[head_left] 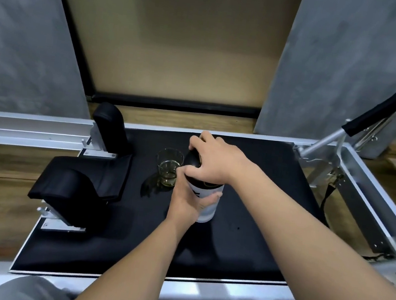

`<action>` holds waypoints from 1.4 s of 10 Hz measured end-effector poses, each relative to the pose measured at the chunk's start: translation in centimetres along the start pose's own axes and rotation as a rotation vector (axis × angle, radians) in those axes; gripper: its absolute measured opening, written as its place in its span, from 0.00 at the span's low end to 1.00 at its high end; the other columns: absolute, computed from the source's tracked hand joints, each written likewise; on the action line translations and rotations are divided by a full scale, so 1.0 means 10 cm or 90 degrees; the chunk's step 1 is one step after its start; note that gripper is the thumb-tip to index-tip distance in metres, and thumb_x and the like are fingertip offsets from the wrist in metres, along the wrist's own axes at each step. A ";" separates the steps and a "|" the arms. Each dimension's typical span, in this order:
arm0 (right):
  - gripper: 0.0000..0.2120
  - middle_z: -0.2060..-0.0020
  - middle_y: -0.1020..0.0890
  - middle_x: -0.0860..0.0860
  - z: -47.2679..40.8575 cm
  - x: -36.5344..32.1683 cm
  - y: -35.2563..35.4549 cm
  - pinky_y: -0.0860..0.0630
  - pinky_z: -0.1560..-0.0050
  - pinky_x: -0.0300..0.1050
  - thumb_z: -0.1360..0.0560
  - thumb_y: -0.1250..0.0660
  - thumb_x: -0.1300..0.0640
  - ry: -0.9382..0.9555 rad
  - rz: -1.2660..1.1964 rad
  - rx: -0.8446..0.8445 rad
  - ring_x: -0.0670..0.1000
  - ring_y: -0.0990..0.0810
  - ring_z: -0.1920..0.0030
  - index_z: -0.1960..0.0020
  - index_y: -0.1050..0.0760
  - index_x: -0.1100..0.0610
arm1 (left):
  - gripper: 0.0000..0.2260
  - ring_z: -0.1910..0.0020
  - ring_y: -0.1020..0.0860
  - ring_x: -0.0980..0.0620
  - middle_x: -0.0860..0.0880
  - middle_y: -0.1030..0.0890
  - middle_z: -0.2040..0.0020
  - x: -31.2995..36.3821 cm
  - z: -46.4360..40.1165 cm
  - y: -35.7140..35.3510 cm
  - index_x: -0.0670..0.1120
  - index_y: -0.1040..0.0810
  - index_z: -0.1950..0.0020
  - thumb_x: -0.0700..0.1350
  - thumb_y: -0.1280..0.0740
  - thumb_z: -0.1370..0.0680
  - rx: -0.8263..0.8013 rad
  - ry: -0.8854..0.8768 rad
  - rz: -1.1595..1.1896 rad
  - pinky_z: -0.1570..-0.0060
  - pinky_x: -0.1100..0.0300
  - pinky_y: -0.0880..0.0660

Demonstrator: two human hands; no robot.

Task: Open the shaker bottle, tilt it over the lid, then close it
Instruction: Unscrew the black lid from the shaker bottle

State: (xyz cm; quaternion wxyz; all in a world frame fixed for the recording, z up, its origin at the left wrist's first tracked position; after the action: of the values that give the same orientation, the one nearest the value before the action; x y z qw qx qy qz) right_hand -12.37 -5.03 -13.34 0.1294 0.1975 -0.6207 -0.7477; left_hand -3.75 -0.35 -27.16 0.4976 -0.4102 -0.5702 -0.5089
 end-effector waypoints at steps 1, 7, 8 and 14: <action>0.42 0.30 0.34 0.53 -0.04 -0.08 0.06 0.25 0.46 0.62 0.28 0.45 0.23 -0.127 -0.018 0.030 0.64 0.30 0.34 0.26 0.38 0.51 | 0.41 0.36 0.22 0.51 0.50 0.22 0.33 0.05 -0.03 -0.01 0.58 0.29 0.30 0.44 0.15 0.38 0.001 0.018 0.089 0.33 0.47 0.23; 0.45 0.28 0.29 0.47 0.06 0.17 0.06 0.27 0.44 0.55 0.30 0.36 0.28 0.036 0.022 -0.003 0.57 0.30 0.35 0.21 0.44 0.46 | 0.34 0.43 0.23 0.58 0.48 0.24 0.39 0.21 -0.09 -0.10 0.53 0.35 0.40 0.33 0.18 0.32 -0.049 0.051 0.046 0.50 0.74 0.26; 0.53 0.21 0.38 0.54 0.03 0.09 0.18 0.33 0.33 0.69 0.30 0.47 0.20 -0.195 -0.096 0.058 0.66 0.38 0.25 0.17 0.53 0.51 | 0.25 0.35 0.24 0.48 0.50 0.25 0.32 0.24 -0.08 -0.08 0.51 0.27 0.31 0.43 0.21 0.25 -0.026 0.051 0.126 0.38 0.50 0.20; 0.42 0.29 0.28 0.46 0.00 0.16 0.11 0.27 0.38 0.61 0.32 0.44 0.20 -0.038 -0.145 -0.017 0.58 0.33 0.29 0.27 0.32 0.44 | 0.38 0.37 0.22 0.60 0.57 0.22 0.36 0.11 -0.12 -0.06 0.63 0.33 0.36 0.54 0.18 0.41 -0.014 -0.029 0.039 0.33 0.51 0.24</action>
State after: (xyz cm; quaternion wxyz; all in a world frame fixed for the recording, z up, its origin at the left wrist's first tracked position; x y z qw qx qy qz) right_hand -13.90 -5.96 -12.43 0.0273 0.2424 -0.5876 -0.7715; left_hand -4.29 -1.67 -26.23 0.4952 -0.4442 -0.5630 -0.4904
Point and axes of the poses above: each hand's wrist, its own z-axis away from the middle knuckle, its own y-axis out of the back of the hand, x = y × z, the point moved 3 cm from there along -z, towards the middle knuckle
